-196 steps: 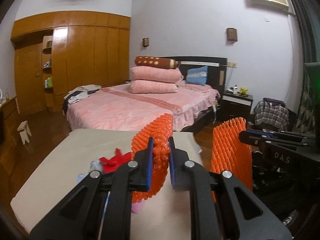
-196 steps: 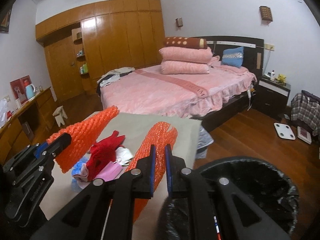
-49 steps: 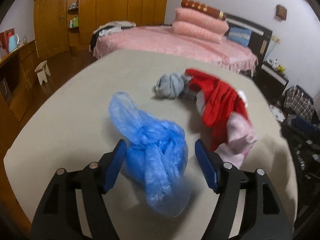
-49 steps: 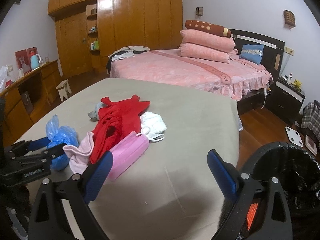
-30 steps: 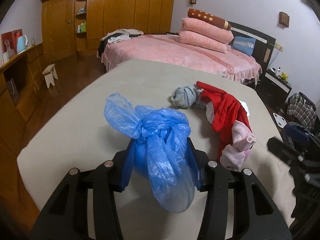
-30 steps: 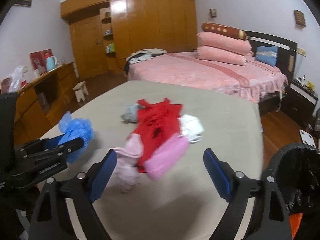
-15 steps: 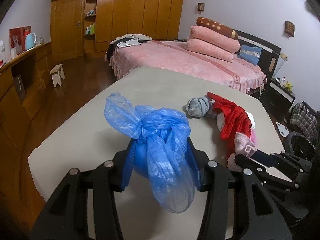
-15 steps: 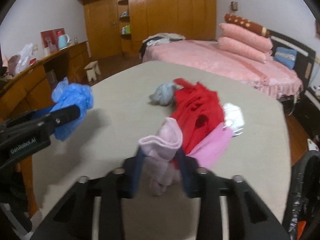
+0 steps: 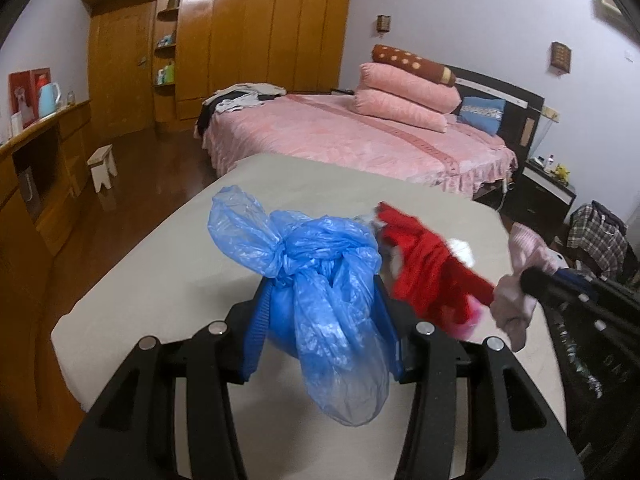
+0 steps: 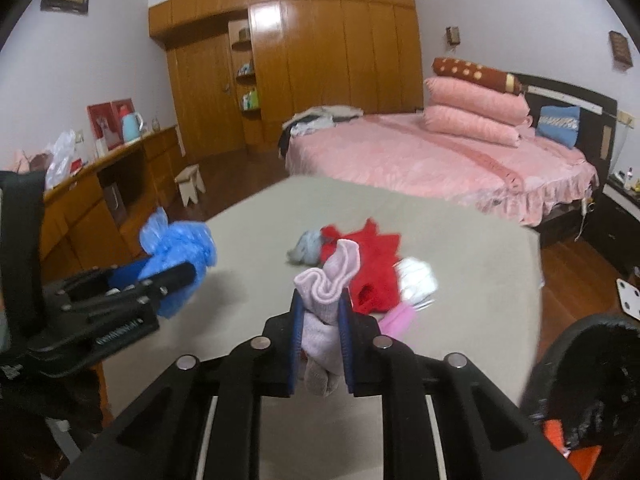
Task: Collect trash
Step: 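Carry the blue bag and pink sock over the bin and open both tools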
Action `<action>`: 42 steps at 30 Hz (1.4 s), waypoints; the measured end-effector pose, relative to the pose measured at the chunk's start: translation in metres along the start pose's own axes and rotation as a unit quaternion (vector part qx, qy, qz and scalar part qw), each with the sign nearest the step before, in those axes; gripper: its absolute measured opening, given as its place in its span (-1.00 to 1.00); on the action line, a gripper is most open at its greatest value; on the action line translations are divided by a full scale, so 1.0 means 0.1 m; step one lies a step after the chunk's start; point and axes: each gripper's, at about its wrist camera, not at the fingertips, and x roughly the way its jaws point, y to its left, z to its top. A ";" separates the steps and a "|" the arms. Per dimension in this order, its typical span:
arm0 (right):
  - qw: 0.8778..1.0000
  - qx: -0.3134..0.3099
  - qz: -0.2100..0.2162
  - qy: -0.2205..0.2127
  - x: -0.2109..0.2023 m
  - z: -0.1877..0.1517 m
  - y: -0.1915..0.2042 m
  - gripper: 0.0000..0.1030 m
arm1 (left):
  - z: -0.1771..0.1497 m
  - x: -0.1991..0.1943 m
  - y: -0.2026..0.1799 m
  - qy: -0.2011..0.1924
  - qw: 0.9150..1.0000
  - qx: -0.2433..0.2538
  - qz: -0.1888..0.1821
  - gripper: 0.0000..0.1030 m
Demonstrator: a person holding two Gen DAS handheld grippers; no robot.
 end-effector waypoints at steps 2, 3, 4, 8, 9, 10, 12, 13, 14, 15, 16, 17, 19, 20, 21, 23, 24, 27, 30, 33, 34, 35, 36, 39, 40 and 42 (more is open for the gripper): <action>1.000 0.005 -0.006 -0.009 -0.12 0.04 -0.09 -0.67 | 0.04 -0.02 -0.12 -0.005 1.000 0.005 -0.010 -0.10; 1.000 0.010 -0.007 -0.015 -0.19 0.05 -0.16 -0.67 | 0.06 -0.03 -0.19 -0.008 1.000 0.009 -0.016 -0.09; 1.000 0.016 -0.006 -0.020 -0.26 0.07 -0.22 -0.67 | 0.08 -0.03 -0.26 -0.010 1.000 0.012 -0.021 -0.09; 0.999 0.035 -0.008 -0.038 -0.50 0.12 -0.43 -0.67 | 0.11 -0.07 -0.56 -0.016 0.999 0.028 -0.043 -0.10; 0.998 0.039 -0.013 -0.042 -0.57 0.12 -0.49 -0.67 | 0.11 -0.08 -0.61 -0.017 0.998 0.030 -0.047 -0.09; 0.998 0.041 -0.019 -0.045 -0.62 0.12 -0.54 -0.67 | 0.11 -0.09 -0.68 -0.016 0.998 0.033 -0.052 -0.09; 0.997 0.042 -0.033 -0.052 -0.71 0.12 -0.64 -0.67 | 0.10 -0.11 -0.79 -0.015 0.997 0.035 -0.062 -0.10; 0.997 0.044 -0.037 -0.054 -0.74 0.11 -0.67 -0.67 | 0.09 -0.12 -0.85 -0.015 0.997 0.038 -0.066 -0.10; 0.996 0.048 -0.042 -0.056 -0.79 0.11 -0.74 -0.67 | 0.09 -0.13 -0.92 -0.016 0.997 0.042 -0.070 -0.10; 0.996 0.051 -0.047 -0.057 -0.83 0.11 -0.80 -0.67 | 0.08 -0.15 -1.00 -0.016 0.996 0.047 -0.076 -0.09; 0.995 0.056 -0.056 -0.059 -0.89 0.09 -0.88 -0.67 | 0.07 -0.15 -1.05 -0.017 0.995 0.051 -0.081 -0.09; 0.995 0.058 -0.062 -0.060 -0.92 0.07 -0.93 -0.67 | 0.07 -0.17 -1.15 -0.016 0.994 0.057 -0.091 -0.09; 0.993 0.063 -0.077 -0.062 -1.02 0.03 -1.06 -0.67 | 0.07 -0.17 -1.28 -0.017 0.992 0.066 -0.103 -0.09; 0.992 0.067 -0.086 -0.062 -1.07 0.00 -1.13 -0.67 | 0.06 -0.18 -1.36 -0.016 0.991 0.071 -0.111 -0.09; 0.991 0.071 -0.098 -0.062 -1.12 -0.03 -1.21 -0.67 | 0.05 -0.18 -1.45 -0.015 0.990 0.076 -0.121 -0.09; 0.988 0.079 -0.116 -0.061 -1.21 -0.08 -1.35 -0.67 | 0.03 -0.17 -1.61 -0.012 0.987 0.083 -0.139 -0.09; 0.987 0.083 -0.124 -0.061 -1.24 -0.11 -1.40 -0.67 | 0.01 -0.17 -1.71 -0.010 0.985 0.087 -0.149 -0.09; 0.982 0.094 -0.155 -0.058 -1.37 -0.18 -1.63 -0.67 | -0.03 -0.15 -2.01 -0.006 0.979 0.098 -0.178 -0.10; 0.977 0.100 -0.180 -0.055 -1.49 -0.25 -1.80 -0.67 | -0.08 -0.13 -2.30 -0.005 0.972 0.112 -0.205 -0.10; 0.973 0.104 -0.199 -0.053 -1.58 -0.30 -1.94 -0.67 | -0.13 -0.11 -2.57 -0.005 0.966 0.125 -0.228 -0.10; 0.972 0.105 -0.204 -0.052 -1.61 -0.32 -1.98 -0.67 | -0.14 -0.10 -2.63 -0.005 0.964 0.128 -0.234 -0.10; 0.971 0.106 -0.208 -0.052 -1.63 -0.34 -2.01 -0.67 | -0.16 -0.09 -2.69 -0.004 0.962 0.132 -0.240 -0.09; 0.970 0.108 -0.213 -0.051 -1.65 -0.37 -2.05 -0.67 | -0.17 -0.08 -2.76 -0.002 0.960 0.135 -0.246 -0.09; 0.966 0.115 -0.225 -0.049 -1.73 -0.45 -2.14 -0.67 | -0.21 -0.07 -2.89 0.000 0.955 0.139 -0.261 -0.09; 0.965 0.118 -0.228 -0.047 -1.75 -0.47 -2.18 -0.67 | -0.22 -0.06 -2.93 0.002 0.954 0.139 -0.267 -0.09; 0.963 0.122 -0.238 -0.044 -1.78 -0.51 -2.25 -0.59 | -0.23 -0.01 -3.03 0.011 0.947 0.142 -0.288 0.08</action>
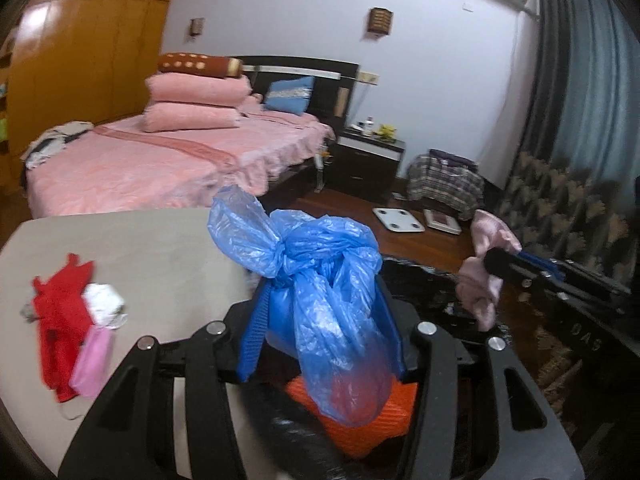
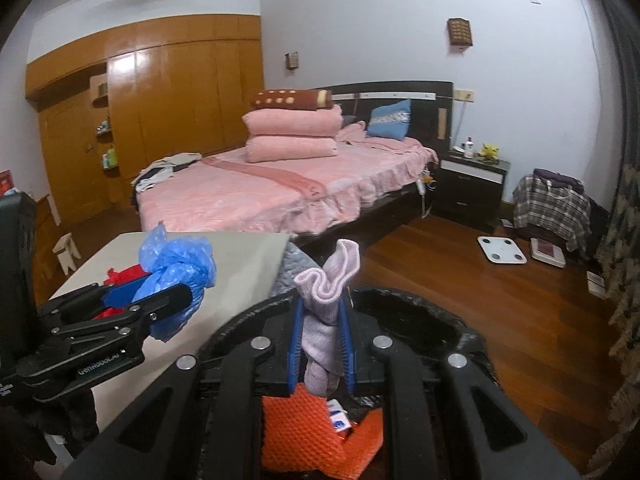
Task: Collect trash
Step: 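Carry the blue bag and pink sock over the bin and open both tools, then reach the left tool to the red glove and grasp it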
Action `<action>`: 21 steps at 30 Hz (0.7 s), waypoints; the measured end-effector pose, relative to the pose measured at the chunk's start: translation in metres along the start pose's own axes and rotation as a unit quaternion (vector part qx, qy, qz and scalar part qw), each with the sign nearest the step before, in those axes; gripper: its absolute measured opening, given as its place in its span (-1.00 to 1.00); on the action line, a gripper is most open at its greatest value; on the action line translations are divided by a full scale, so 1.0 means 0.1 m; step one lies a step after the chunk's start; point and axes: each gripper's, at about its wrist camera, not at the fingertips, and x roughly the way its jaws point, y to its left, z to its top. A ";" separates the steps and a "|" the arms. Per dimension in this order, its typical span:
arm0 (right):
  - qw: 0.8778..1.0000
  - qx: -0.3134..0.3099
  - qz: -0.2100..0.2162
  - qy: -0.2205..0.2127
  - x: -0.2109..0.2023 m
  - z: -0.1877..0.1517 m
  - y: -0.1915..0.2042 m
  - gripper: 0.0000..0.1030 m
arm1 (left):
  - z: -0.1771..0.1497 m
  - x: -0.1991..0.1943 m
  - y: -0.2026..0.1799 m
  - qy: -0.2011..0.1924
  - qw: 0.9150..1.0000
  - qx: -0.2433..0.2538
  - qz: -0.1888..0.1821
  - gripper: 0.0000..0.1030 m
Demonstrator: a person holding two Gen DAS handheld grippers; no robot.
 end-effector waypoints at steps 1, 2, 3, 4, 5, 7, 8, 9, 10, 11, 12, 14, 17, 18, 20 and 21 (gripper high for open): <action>1.000 0.001 -0.007 -0.001 0.00 -0.01 -0.04 -0.52 | -0.01 0.03 -0.02 0.004 1.000 0.000 -0.008 0.17; 1.000 0.002 -0.011 -0.002 -0.01 -0.02 -0.07 -0.35 | -0.02 0.05 -0.03 0.006 1.000 -0.002 -0.016 0.37; 1.000 0.003 -0.015 -0.004 -0.03 -0.03 -0.09 -0.24 | -0.03 0.05 -0.03 0.005 1.000 -0.005 -0.020 0.47; 1.000 0.004 -0.019 -0.006 -0.04 -0.03 -0.11 -0.18 | -0.04 0.05 -0.03 0.003 1.000 -0.005 -0.020 0.50; 1.000 0.006 -0.023 -0.009 -0.05 -0.04 -0.13 -0.03 | -0.06 0.03 -0.01 0.000 1.000 -0.006 -0.019 0.56; 0.999 0.009 -0.028 -0.013 -0.05 -0.02 -0.15 0.19 | -0.06 0.00 0.04 -0.006 1.000 -0.008 -0.009 0.62; 0.999 0.010 -0.032 -0.016 -0.06 -0.02 -0.14 0.37 | -0.07 -0.04 0.08 -0.010 1.000 -0.007 -0.001 0.66; 0.999 0.010 -0.035 -0.020 -0.06 -0.01 -0.13 0.57 | -0.05 -0.07 0.12 -0.014 1.000 -0.005 0.008 0.69; 0.999 0.009 -0.036 -0.026 -0.08 0.00 -0.11 0.65 | -0.06 -0.13 0.16 -0.020 1.000 -0.001 0.020 0.70; 0.999 0.009 -0.037 -0.031 -0.09 0.00 -0.09 0.78 | -0.05 -0.18 0.20 -0.024 0.999 0.001 0.030 0.75; 0.999 0.008 -0.037 -0.033 -0.10 0.00 -0.07 0.90 | -0.05 -0.24 0.25 -0.029 0.999 0.004 0.045 0.76; 0.999 0.006 -0.028 -0.036 -0.09 0.03 -0.01 0.89 | -0.06 -0.37 0.40 -0.036 0.997 0.006 0.072 0.79; 0.999 0.004 -0.013 -0.033 -0.03 0.07 0.14 0.89 | -0.05 -0.57 0.65 -0.045 0.993 -0.009 0.107 0.82; 0.999 0.003 -0.004 -0.033 0.00 0.08 0.22 0.89 | -0.04 -0.63 0.72 -0.048 0.992 -0.013 0.116 0.82; 0.999 0.001 0.010 -0.034 0.06 0.12 0.35 0.89 | -0.06 -0.75 0.90 -0.054 0.988 -0.023 0.145 0.82; 0.999 -0.001 0.017 -0.033 0.09 0.14 0.42 0.89 | -0.05 -0.79 0.98 -0.056 0.986 -0.026 0.155 0.82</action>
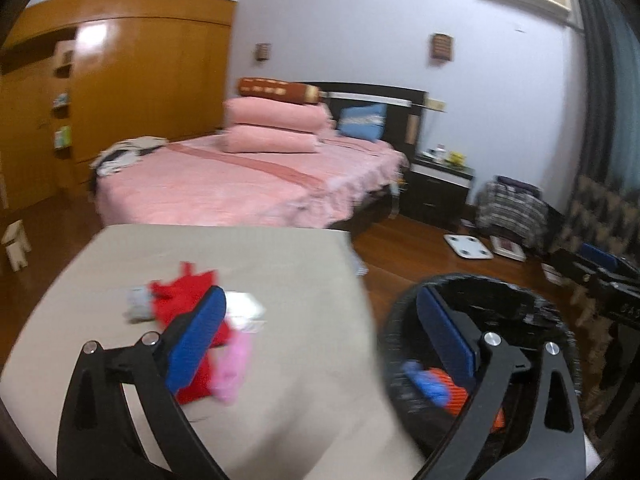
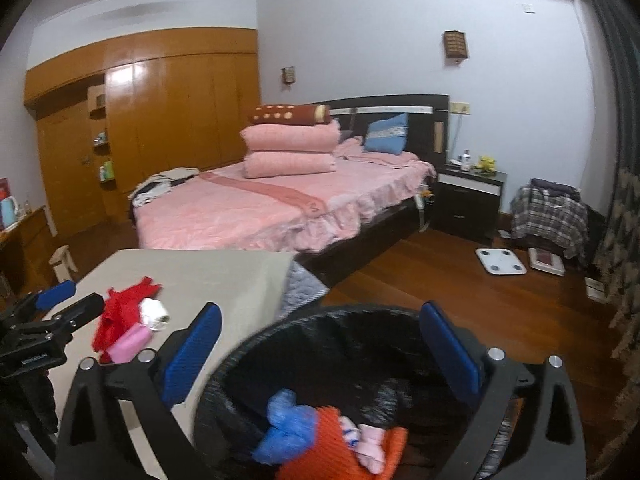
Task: Collect trash
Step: 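Reach the left tool to the red glove and grasp it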
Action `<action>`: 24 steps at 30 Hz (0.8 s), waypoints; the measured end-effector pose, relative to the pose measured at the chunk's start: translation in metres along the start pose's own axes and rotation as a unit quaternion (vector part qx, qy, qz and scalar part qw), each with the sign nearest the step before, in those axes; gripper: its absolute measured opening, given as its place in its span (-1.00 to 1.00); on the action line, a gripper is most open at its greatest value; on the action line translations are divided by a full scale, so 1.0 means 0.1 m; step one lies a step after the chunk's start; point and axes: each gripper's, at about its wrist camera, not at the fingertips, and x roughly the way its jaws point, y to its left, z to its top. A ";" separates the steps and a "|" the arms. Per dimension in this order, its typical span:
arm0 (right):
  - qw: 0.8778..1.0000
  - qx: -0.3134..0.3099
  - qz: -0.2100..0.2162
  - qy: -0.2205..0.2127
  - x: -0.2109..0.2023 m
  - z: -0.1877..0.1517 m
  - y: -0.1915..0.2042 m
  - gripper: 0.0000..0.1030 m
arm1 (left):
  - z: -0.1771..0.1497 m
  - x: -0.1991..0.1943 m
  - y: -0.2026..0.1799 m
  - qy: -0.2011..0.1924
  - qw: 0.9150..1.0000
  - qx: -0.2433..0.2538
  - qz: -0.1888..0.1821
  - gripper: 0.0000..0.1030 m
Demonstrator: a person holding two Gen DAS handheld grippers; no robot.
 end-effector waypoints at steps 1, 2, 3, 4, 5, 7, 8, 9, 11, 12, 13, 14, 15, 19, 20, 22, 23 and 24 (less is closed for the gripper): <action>1.000 -0.003 0.012 0.000 0.05 0.02 0.12 0.89 | 0.01 -0.01 0.10 -0.001 1.000 -0.003 0.011 0.82; 1.000 -0.006 0.018 -0.001 0.09 0.03 0.20 0.89 | 0.01 -0.03 0.22 -0.003 1.000 -0.009 0.027 0.82; 1.000 -0.009 0.027 0.000 0.14 0.04 0.31 0.89 | 0.01 -0.04 0.30 -0.004 0.999 -0.014 0.036 0.82; 0.999 -0.011 0.036 0.001 0.19 0.04 0.42 0.89 | 0.02 -0.05 0.38 -0.003 0.999 -0.018 0.044 0.82; 0.999 -0.013 0.042 0.002 0.22 0.04 0.50 0.89 | 0.01 -0.05 0.49 -0.002 0.998 -0.024 0.056 0.82; 0.998 -0.017 0.059 0.009 0.33 0.03 0.70 0.89 | -0.01 -0.07 0.63 -0.001 0.997 -0.028 0.072 0.82; 0.998 -0.019 0.064 0.010 0.37 0.02 0.78 0.89 | -0.01 -0.08 0.68 -0.001 0.997 -0.029 0.077 0.82; 0.997 -0.022 0.069 0.012 0.41 0.01 0.85 0.89 | -0.02 -0.08 0.76 -0.001 0.996 -0.031 0.086 0.82; 0.996 -0.030 0.079 0.015 0.50 0.00 1.02 0.89 | -0.03 -0.08 0.88 0.001 0.995 -0.034 0.097 0.82; 0.996 -0.033 0.083 0.017 0.56 -0.01 1.11 0.89 | -0.04 -0.08 0.91 0.002 0.994 -0.035 0.101 0.82; 0.995 -0.035 0.087 0.020 0.61 -0.01 1.18 0.89 | -0.05 -0.07 0.96 0.003 0.994 -0.037 0.104 0.82; 0.995 -0.036 0.090 0.022 0.65 -0.03 1.23 0.89 | -0.06 -0.05 1.03 0.005 0.993 -0.040 0.109 0.82; 0.995 -0.038 0.093 0.024 0.70 -0.04 1.29 0.89 | -0.07 -0.05 1.06 0.006 0.993 -0.041 0.111 0.82; 0.994 -0.040 0.093 0.037 0.91 -0.10 1.46 0.89 | -0.11 0.08 1.16 0.018 0.992 -0.045 0.113 0.81; 0.994 -0.038 0.093 0.040 0.94 -0.11 1.47 0.89 | -0.13 0.14 1.19 0.025 0.992 -0.043 0.114 0.81; 0.994 -0.036 0.091 0.046 1.01 -0.14 1.50 0.89 | -0.17 0.21 1.19 0.032 0.992 -0.041 0.111 0.77; 0.994 -0.036 0.090 0.047 1.03 -0.14 1.50 0.89 | -0.19 0.26 1.20 0.037 0.993 -0.041 0.108 0.67; 0.994 -0.037 0.089 0.049 1.04 -0.15 1.50 0.89 | -0.20 0.32 1.20 0.044 0.993 -0.041 0.103 0.57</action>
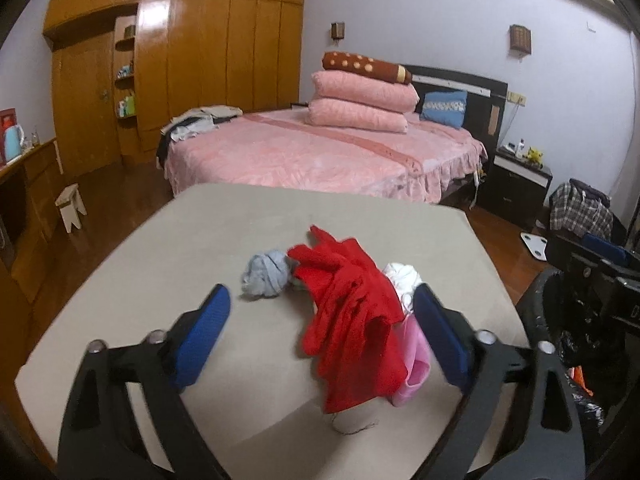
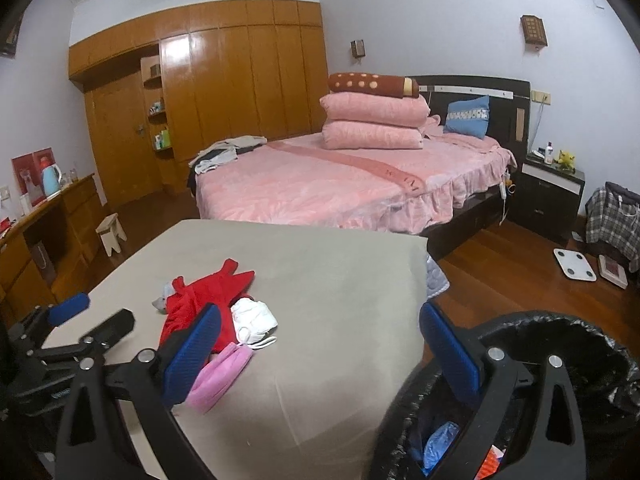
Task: Collect trash
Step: 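Reach the left tool to the red glove and grasp it, then grasp the pink mesh bag with the right tool while the left tool holds the red glove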
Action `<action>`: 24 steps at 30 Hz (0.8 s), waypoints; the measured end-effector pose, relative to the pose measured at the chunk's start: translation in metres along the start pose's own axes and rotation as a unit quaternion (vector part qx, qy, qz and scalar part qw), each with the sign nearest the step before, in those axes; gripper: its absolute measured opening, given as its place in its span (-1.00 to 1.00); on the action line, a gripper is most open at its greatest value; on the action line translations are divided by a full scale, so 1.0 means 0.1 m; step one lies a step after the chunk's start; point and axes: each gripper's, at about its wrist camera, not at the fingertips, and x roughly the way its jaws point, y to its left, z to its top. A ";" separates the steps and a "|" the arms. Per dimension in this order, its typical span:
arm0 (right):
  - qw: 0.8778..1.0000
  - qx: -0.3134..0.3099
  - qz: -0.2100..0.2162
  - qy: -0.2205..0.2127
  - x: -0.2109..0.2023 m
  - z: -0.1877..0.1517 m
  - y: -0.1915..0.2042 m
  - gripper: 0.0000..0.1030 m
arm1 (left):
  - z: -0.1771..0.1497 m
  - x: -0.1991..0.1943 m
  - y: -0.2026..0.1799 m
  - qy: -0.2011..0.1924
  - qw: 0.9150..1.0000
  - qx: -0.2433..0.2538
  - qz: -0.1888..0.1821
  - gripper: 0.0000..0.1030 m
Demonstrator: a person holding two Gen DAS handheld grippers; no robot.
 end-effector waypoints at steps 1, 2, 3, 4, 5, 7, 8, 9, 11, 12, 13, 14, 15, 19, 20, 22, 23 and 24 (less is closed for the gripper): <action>1.000 -0.001 -0.001 0.002 0.02 -0.01 0.00 0.89 | -0.01 0.06 -0.01 0.006 1.000 0.001 -0.004 0.56; 1.000 -0.002 -0.002 0.003 0.04 -0.01 0.00 0.89 | -0.02 0.12 -0.03 0.009 1.000 0.002 -0.008 0.55; 1.000 -0.003 -0.003 0.004 0.05 -0.01 0.00 0.89 | -0.03 0.18 -0.06 0.012 1.000 0.003 -0.011 0.52; 1.000 -0.004 -0.005 0.004 0.06 -0.01 0.00 0.89 | -0.04 0.23 -0.08 0.015 1.000 0.005 -0.014 0.49; 1.000 -0.004 -0.006 0.005 0.08 -0.01 -0.02 0.89 | -0.04 0.29 -0.11 0.019 1.000 0.007 -0.019 0.44; 1.000 -0.005 -0.006 0.008 0.10 -0.01 -0.02 0.89 | -0.06 0.42 -0.16 0.027 0.999 0.014 -0.022 0.33; 1.000 -0.005 -0.006 0.009 0.11 -0.01 -0.02 0.89 | -0.06 0.48 -0.18 0.031 0.999 0.018 -0.023 0.21; 1.000 -0.005 -0.007 0.009 0.13 -0.01 -0.02 0.89 | -0.07 0.52 -0.20 0.034 0.999 0.020 -0.024 0.08; 1.000 -0.006 -0.006 0.011 0.15 -0.01 -0.02 0.89 | -0.08 0.63 -0.23 0.044 0.998 0.024 -0.031 -0.26; 1.000 -0.006 -0.005 0.011 0.16 -0.01 -0.02 0.89 | -0.09 0.66 -0.24 0.048 0.998 0.026 -0.034 -0.53; 1.000 -0.006 -0.004 0.012 0.17 -0.01 -0.01 0.89 | -0.10 0.68 -0.24 0.050 0.998 0.026 -0.036 -0.64; 1.000 -0.006 -0.003 0.013 0.18 -0.02 0.00 0.89 | -0.10 0.68 -0.23 0.049 0.998 0.022 -0.040 -0.74; 1.000 -0.006 -0.003 0.013 0.18 -0.02 0.00 0.89 | -0.10 0.66 -0.22 0.045 0.998 0.019 -0.042 -0.78; 1.000 -0.005 0.002 0.013 0.19 -0.01 0.04 0.89 | -0.07 0.51 -0.14 0.025 0.998 0.006 -0.050 -0.82; 1.000 -0.005 0.003 0.012 0.20 0.00 0.04 0.89 | -0.05 0.46 -0.12 0.021 0.998 0.002 -0.051 -0.82; 1.000 -0.006 0.004 0.011 0.19 0.01 0.06 0.89 | -0.01 0.34 -0.07 0.012 0.999 -0.004 -0.051 -0.82; 1.000 -0.007 0.006 0.010 0.19 0.02 0.08 0.89 | 0.00 0.28 -0.03 0.007 0.999 -0.006 -0.049 -0.82; 1.000 -0.008 0.007 0.010 0.19 0.02 0.09 0.89 | 0.01 0.21 0.00 0.004 0.999 -0.008 -0.047 -0.82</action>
